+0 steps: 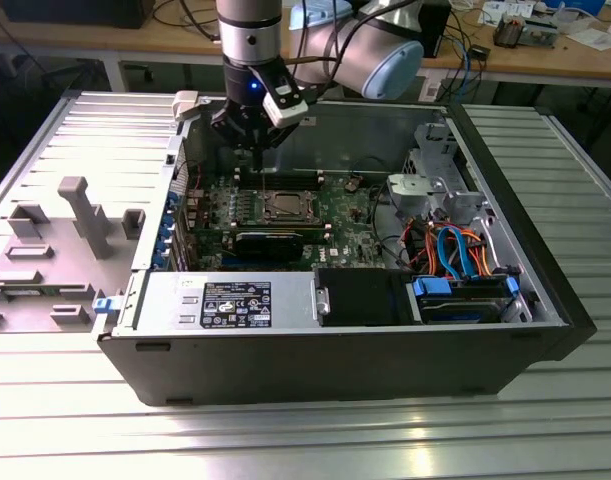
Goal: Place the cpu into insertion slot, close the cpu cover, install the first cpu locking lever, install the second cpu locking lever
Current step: 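Install the first cpu locking lever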
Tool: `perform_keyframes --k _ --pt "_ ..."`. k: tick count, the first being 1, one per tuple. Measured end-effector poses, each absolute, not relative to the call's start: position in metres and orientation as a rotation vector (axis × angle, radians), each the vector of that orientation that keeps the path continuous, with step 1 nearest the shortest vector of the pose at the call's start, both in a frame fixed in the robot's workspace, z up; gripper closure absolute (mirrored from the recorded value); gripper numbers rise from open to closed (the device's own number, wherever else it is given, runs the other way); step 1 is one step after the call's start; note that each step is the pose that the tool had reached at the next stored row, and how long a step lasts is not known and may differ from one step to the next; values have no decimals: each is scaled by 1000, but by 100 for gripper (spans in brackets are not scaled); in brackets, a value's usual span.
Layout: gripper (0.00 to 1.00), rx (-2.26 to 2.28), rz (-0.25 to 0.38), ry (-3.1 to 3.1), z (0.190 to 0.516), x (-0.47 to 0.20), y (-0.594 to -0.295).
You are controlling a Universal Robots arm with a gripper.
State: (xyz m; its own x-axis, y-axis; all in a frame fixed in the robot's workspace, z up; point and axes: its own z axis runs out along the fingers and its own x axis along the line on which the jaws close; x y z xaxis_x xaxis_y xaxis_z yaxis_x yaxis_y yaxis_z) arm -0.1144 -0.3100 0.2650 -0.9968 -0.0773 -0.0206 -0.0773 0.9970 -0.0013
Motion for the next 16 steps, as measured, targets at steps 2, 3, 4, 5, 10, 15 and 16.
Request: perform_keyframes --k 2,3,4,5,10,15,16 --pt "89 -120 -1 3119 265 -112 -310" --pt "89 -120 -1 3119 265 -111 -310" --pt "89 -119 -1 3119 265 -109 -310" --pt "89 -119 -2 3119 265 -107 -310" --pt "89 -118 -1 3118 264 -102 -310" --pt "89 -103 -8 3119 261 -101 -310" --pt "89 -103 -10 3119 261 -101 -310"
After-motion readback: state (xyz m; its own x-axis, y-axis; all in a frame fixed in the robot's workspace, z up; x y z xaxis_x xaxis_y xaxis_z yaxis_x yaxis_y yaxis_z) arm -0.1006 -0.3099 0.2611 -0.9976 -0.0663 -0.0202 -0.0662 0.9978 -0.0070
